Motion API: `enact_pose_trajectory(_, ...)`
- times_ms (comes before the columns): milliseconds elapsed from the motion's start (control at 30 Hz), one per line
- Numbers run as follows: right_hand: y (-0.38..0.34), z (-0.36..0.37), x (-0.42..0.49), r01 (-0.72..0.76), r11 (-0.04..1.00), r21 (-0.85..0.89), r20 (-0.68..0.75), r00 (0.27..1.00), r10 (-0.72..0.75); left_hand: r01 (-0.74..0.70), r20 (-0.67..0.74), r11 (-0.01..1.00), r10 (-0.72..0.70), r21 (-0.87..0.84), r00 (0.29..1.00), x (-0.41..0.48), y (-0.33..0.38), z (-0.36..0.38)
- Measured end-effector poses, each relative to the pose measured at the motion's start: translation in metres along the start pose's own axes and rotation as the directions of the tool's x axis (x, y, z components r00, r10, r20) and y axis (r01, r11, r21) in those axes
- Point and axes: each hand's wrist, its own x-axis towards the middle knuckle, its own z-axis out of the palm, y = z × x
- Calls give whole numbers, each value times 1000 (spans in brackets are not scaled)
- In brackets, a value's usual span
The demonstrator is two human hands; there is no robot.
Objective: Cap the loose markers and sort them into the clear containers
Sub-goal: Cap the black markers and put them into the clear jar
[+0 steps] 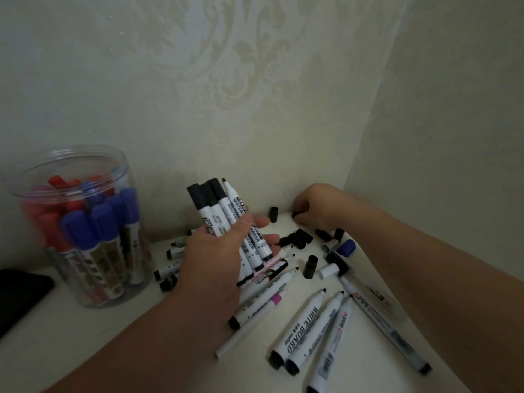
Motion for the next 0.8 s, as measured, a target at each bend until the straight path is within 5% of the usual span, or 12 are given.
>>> enact_pose_trajectory(400, 3, 17, -14, 115, 976, 185, -221, 973, -73, -3, -24, 1000, 3, 10, 1000, 3, 8, -5)
enact_pose_trajectory(600, -5, 8, -23, 88, 924, 372, -308, 951, 34, 28, 39, 999, -29, 28, 999, 3, 9, -5)
enact_pose_trajectory(667, -10, -5, -34, 84, 830, 551, -347, 928, 136, 45, 157, 996, -57, 79, 986, -3, 8, -3)
enact_pose_trajectory(800, -16, -27, -69, 191, 331, 924, -277, 931, 237, 101, 365, 986, -142, 129, 920, -14, 9, -1)
